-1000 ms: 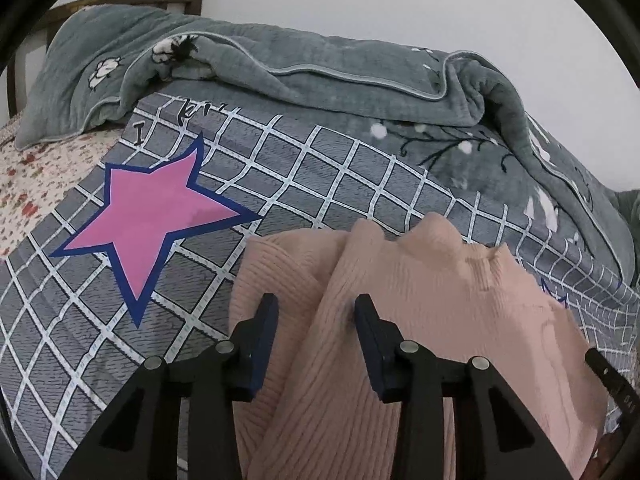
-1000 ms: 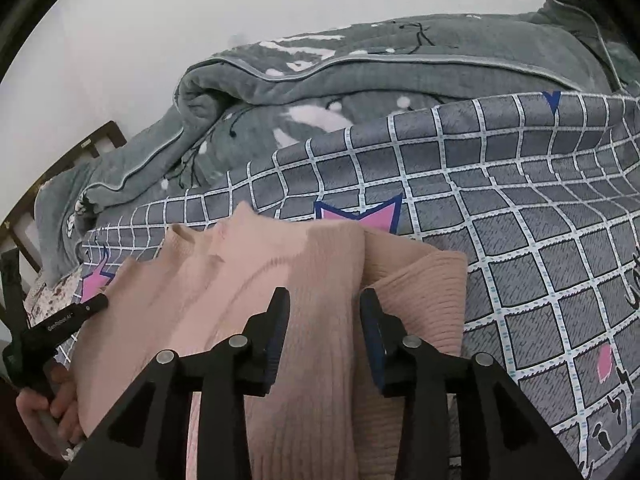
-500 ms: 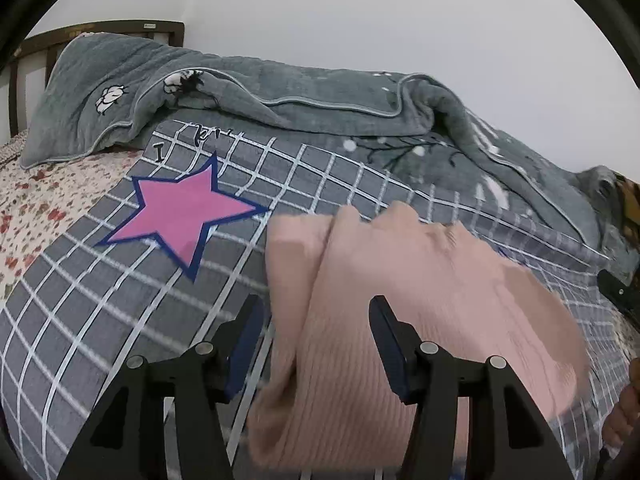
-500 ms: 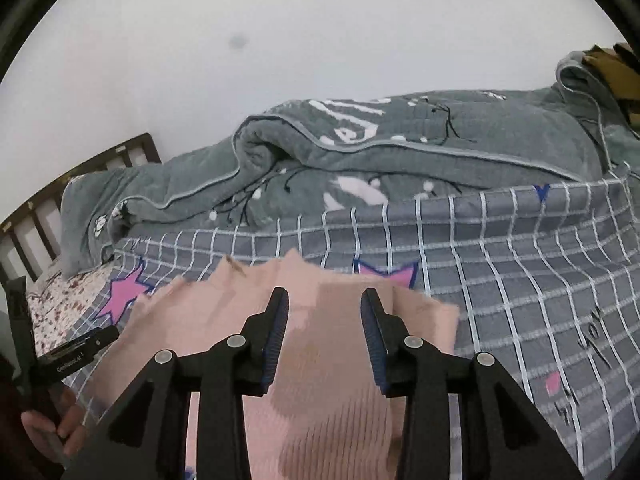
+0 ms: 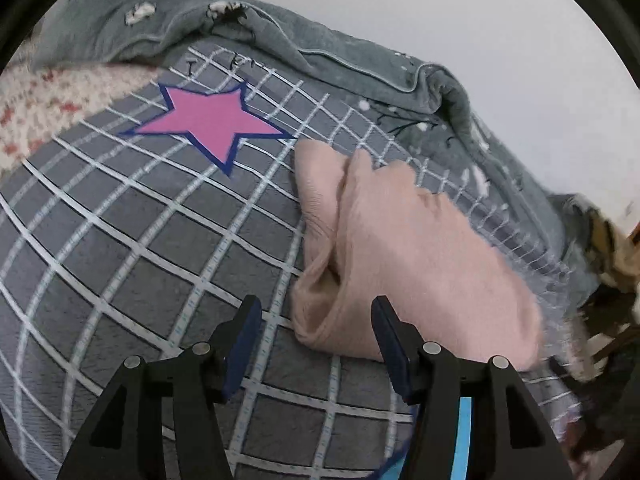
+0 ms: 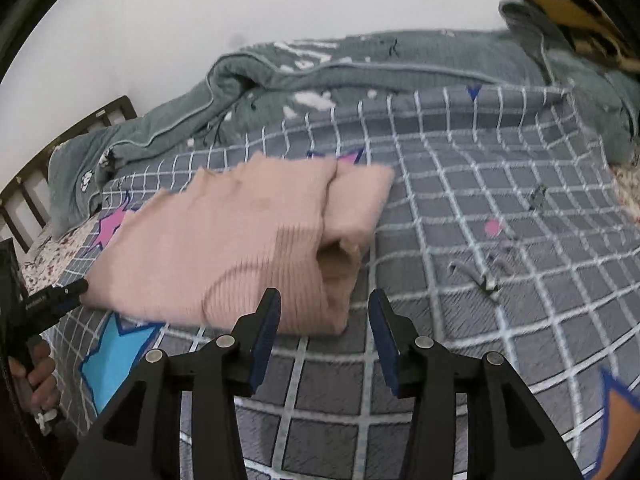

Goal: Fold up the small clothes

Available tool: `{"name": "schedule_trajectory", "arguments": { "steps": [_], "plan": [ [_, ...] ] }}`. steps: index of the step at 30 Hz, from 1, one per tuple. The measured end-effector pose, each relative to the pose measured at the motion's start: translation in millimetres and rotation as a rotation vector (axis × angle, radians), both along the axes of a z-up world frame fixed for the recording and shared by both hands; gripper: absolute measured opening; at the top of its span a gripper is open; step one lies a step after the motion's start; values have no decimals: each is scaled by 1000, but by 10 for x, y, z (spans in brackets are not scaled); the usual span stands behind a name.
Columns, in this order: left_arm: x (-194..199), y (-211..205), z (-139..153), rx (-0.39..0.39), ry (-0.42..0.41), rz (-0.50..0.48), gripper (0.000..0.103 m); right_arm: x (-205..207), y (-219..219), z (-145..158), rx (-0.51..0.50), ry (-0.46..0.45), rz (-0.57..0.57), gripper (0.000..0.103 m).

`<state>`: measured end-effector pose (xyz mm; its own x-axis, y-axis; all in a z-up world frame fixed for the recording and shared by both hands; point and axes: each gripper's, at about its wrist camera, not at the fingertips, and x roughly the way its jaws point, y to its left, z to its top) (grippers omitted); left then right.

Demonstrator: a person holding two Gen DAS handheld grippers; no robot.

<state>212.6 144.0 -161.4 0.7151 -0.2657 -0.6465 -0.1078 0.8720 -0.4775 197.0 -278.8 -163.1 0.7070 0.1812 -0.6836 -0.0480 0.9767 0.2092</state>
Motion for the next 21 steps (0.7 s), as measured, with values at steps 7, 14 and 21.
{"name": "schedule_trajectory", "arguments": {
  "steps": [7,14,21],
  "plan": [
    [80,-63,-29,-50,-7,-47,55,163,72,-112,53,45,-3,50],
    [299,-43,-73,3,29,-22,55,353,43,-260,78,103,-39,52],
    [508,-97,-91,10,43,-38,43,535,40,-312,85,113,-46,53]
  ]
}}
